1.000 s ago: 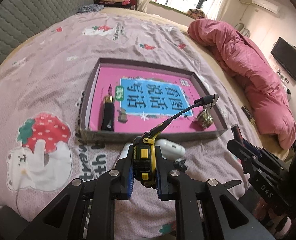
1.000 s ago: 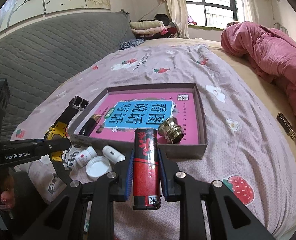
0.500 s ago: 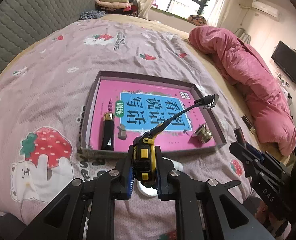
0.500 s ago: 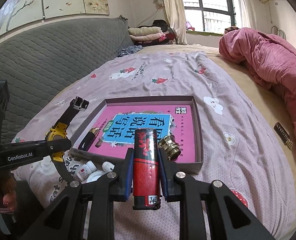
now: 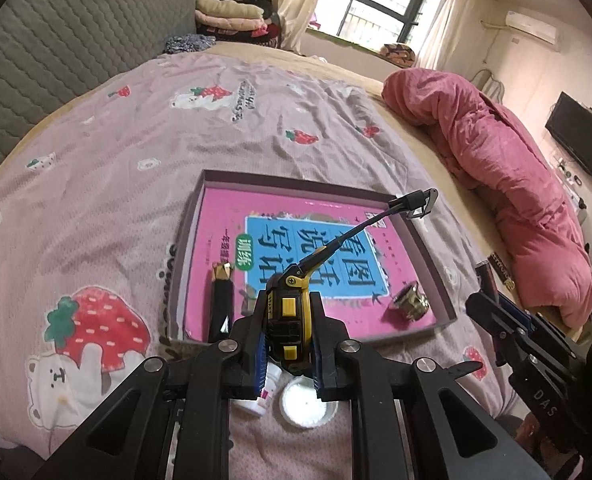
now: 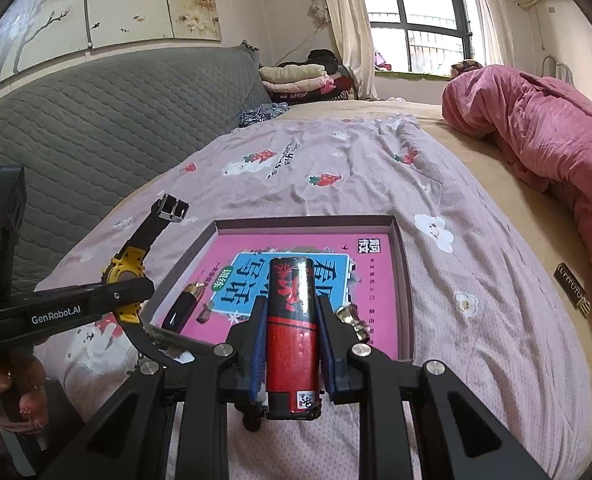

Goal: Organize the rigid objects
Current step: 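Lift the red lighter and yellow tape measure and carry both over the tray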

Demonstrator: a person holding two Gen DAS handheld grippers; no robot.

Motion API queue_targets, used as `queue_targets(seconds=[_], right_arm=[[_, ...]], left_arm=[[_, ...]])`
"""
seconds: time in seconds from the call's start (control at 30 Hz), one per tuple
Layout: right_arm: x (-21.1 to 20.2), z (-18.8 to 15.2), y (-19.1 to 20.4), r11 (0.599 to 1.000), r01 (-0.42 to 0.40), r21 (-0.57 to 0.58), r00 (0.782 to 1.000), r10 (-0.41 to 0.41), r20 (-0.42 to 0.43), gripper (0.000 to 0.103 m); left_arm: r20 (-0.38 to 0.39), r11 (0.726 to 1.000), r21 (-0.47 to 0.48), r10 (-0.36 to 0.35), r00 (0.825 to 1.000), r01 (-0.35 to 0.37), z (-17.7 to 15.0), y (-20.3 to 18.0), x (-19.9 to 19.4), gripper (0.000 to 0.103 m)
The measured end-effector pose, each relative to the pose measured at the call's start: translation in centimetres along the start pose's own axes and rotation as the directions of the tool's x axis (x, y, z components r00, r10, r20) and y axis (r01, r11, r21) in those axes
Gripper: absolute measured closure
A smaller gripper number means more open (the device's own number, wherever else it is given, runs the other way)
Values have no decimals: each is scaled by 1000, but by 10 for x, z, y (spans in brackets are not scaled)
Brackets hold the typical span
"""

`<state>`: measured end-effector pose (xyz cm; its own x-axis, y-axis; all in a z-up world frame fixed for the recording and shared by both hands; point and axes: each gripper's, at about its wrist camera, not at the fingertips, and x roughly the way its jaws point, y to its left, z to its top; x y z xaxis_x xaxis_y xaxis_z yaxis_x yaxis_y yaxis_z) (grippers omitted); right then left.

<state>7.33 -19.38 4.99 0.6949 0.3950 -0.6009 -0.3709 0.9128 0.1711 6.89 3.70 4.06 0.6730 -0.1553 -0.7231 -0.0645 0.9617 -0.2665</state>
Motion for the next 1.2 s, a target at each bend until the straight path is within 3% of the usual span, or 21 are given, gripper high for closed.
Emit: queue_targets(seconds=[0.33,0.6,1.03,1.2], right_arm=[[12,8,-1,1000,-1,10,1000,1,-1,80],[28,7,4,1000,-25,2,999,25,-24,80],[44,2,6,1000,-22,2,998,22,-63,80],[50,-1,10,1000,-25,-5,997,25,-75,80]], left_arm=[[34,998,0,56,998,-56,8,15,3,86],[35,994,-70,90,995,-87,15,42,8,86],[-22,996,-54,76,997,-77,20,23,59,86],[-39,994,-10,109,993,-109,19,16,76,86]])
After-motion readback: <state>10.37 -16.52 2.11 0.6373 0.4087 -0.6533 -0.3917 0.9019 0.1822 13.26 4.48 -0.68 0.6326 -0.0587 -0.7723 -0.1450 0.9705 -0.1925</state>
